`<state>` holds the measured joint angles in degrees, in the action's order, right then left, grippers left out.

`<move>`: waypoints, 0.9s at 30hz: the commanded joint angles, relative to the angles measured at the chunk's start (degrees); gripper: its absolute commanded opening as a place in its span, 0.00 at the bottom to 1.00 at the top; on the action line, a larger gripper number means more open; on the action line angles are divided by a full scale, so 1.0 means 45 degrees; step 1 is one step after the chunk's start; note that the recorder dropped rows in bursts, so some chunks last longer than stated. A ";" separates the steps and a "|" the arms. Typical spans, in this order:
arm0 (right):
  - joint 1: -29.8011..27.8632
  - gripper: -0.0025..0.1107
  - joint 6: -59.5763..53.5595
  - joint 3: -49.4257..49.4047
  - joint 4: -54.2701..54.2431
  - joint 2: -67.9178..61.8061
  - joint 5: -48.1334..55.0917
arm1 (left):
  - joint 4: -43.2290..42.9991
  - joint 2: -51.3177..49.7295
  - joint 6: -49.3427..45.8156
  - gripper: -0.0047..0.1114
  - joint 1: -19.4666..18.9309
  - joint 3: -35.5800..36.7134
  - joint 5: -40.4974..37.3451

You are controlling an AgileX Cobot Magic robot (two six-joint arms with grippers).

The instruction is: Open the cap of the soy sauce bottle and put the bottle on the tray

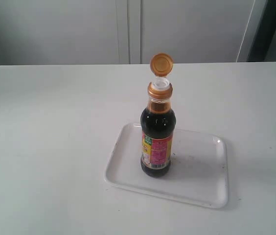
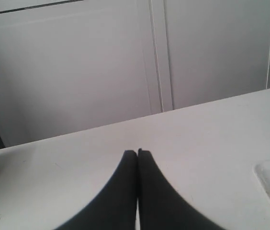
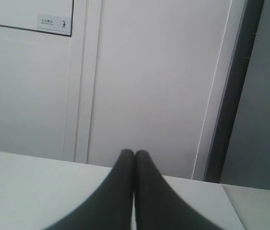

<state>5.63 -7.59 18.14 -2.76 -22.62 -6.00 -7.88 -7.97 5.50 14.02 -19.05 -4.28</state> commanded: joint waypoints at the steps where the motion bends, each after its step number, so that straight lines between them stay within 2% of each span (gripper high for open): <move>1: -0.0103 0.02 0.0117 -0.0579 -0.0049 0.0470 -0.0426 | 0.0029 0.0761 0.0182 0.04 -0.0042 0.0398 -0.0109; 8: -0.0103 0.02 0.0179 -0.1369 -0.0049 0.0470 0.0168 | 0.0029 0.0970 0.0469 0.04 -0.0042 0.0516 -0.1108; 27: -0.0103 0.02 0.0179 -0.1382 -0.0049 0.0470 0.0668 | 0.0029 0.0970 0.0469 0.04 -0.0042 0.0516 -0.1001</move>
<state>5.63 -7.07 12.11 -2.87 -20.81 -3.16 -7.88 -4.02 7.02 14.02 -17.06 -8.88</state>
